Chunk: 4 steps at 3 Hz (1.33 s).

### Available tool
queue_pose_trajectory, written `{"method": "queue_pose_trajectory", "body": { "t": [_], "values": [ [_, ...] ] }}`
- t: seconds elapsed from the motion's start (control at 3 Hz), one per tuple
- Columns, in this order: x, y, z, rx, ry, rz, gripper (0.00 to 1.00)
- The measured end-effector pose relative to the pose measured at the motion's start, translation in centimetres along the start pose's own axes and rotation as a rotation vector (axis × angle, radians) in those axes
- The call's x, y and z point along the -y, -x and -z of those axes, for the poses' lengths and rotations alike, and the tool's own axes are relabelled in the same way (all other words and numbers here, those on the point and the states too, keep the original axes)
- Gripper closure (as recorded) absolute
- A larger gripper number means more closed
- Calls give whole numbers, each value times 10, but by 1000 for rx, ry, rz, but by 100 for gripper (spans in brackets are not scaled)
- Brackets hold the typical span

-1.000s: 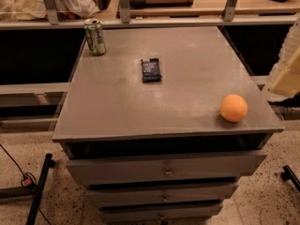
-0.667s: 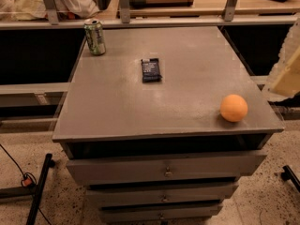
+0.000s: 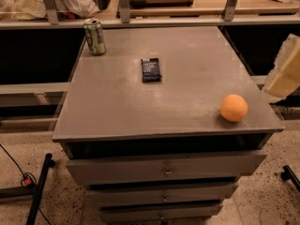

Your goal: Move orange near rxbar blueberry

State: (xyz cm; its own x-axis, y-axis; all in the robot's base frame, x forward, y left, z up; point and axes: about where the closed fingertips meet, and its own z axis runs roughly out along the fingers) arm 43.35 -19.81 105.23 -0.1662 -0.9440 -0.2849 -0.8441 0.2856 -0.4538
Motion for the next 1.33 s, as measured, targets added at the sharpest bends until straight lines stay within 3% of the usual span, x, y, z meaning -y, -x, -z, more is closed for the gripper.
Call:
{"method": "queue_pose_trajectory", "body": {
  "t": [0.67,1.33],
  "values": [
    [-1,-59,-54,29,76,-140,0],
    [-11,-83,-101,66,136,-224,0]
  ]
}}
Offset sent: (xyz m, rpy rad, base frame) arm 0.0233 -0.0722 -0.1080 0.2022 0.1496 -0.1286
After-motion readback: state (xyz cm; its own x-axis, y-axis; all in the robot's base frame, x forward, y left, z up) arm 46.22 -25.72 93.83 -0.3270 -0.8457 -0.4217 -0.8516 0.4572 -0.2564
